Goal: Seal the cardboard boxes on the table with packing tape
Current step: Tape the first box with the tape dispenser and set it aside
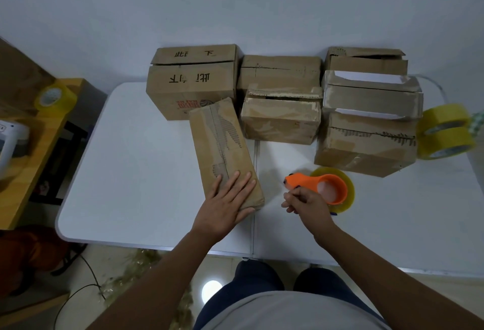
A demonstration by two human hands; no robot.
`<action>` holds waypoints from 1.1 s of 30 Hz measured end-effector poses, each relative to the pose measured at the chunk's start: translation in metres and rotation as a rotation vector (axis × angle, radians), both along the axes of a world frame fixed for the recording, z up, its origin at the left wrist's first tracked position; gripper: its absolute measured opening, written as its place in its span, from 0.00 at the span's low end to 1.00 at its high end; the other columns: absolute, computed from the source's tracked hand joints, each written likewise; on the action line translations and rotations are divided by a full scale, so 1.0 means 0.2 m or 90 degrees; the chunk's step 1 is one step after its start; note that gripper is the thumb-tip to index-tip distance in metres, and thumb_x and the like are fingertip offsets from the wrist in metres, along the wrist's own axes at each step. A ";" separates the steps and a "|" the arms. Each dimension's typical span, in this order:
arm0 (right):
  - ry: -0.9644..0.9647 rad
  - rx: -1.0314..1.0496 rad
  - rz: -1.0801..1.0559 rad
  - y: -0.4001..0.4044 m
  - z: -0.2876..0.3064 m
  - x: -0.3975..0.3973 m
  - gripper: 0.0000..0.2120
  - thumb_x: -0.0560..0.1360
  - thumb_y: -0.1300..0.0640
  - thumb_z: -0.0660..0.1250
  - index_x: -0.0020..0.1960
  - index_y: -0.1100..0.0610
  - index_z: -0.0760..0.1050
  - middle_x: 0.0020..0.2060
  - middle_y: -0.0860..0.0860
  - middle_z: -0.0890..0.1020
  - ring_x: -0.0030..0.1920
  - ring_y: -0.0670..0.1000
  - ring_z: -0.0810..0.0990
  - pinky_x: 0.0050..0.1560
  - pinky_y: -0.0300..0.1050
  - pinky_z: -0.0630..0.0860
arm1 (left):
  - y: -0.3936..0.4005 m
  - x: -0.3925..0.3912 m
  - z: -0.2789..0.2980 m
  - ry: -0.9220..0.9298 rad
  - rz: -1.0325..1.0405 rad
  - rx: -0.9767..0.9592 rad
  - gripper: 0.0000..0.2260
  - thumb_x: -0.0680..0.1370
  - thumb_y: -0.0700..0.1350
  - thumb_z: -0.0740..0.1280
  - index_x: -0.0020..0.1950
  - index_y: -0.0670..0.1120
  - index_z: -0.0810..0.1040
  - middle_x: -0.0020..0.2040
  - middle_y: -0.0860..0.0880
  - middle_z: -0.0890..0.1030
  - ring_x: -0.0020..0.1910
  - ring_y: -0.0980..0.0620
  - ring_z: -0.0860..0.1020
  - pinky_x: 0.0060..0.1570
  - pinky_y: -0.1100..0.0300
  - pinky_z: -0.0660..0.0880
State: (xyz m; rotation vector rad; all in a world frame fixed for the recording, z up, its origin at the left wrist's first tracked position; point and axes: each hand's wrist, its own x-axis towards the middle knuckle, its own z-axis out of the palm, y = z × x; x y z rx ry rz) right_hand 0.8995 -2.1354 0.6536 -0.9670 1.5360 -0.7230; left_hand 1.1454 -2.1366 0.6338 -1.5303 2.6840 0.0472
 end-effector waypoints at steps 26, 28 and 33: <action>0.007 -0.053 0.026 -0.06 -0.05 0.05 0.07 0.79 0.57 0.67 0.44 0.59 0.77 0.38 0.52 0.82 0.39 0.42 0.78 0.43 0.33 0.74 | -0.02 -0.09 0.03 0.029 0.049 -0.033 0.30 0.79 0.67 0.56 0.74 0.50 0.68 0.71 0.49 0.73 0.71 0.44 0.70 0.69 0.40 0.67; 0.005 -0.077 0.030 -0.07 -0.06 0.08 0.06 0.79 0.60 0.66 0.43 0.59 0.76 0.37 0.52 0.80 0.38 0.42 0.77 0.42 0.31 0.73 | -0.01 -0.08 0.02 0.023 0.043 -0.044 0.29 0.80 0.66 0.55 0.75 0.49 0.67 0.72 0.49 0.73 0.71 0.44 0.69 0.69 0.40 0.67; 0.045 -0.105 0.050 -0.11 -0.13 0.17 0.06 0.80 0.60 0.64 0.43 0.57 0.74 0.36 0.52 0.79 0.38 0.48 0.77 0.40 0.41 0.73 | -0.01 -0.07 0.00 -0.012 0.026 -0.042 0.29 0.82 0.64 0.51 0.76 0.48 0.65 0.74 0.47 0.71 0.73 0.43 0.68 0.69 0.39 0.66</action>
